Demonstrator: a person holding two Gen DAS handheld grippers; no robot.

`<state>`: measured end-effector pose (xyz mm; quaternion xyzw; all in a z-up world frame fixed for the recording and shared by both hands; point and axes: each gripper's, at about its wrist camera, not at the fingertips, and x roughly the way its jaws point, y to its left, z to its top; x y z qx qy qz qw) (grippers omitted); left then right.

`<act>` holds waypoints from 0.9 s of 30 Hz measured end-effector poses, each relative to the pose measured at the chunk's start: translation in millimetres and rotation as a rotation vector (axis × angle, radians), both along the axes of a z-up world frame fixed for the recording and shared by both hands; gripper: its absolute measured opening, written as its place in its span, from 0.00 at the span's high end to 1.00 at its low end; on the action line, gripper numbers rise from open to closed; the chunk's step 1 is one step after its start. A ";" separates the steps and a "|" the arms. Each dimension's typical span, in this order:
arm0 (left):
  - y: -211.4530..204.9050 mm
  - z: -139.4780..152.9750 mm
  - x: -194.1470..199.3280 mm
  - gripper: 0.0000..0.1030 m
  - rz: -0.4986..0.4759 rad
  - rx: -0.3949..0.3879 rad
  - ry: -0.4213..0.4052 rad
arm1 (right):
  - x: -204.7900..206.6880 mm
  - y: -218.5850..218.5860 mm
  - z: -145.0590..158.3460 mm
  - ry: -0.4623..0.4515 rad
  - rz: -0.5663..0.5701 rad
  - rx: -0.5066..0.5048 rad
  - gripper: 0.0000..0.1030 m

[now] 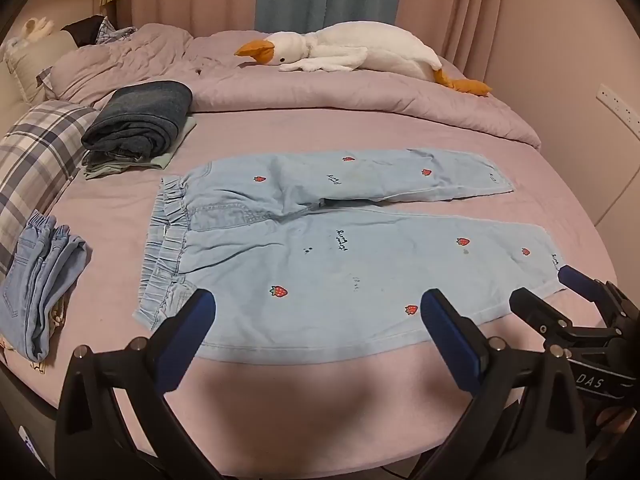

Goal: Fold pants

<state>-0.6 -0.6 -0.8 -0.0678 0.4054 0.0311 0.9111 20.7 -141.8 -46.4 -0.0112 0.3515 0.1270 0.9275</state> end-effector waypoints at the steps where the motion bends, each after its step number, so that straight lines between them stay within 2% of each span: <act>1: -0.8 0.1 0.1 0.00 -0.002 -0.001 -0.001 | 1.8 0.7 1.7 0.005 0.004 0.005 0.00; 27: 0.6 -3.7 1.3 0.00 -0.010 0.005 0.006 | 2.9 3.6 -2.2 0.002 0.003 -0.002 0.00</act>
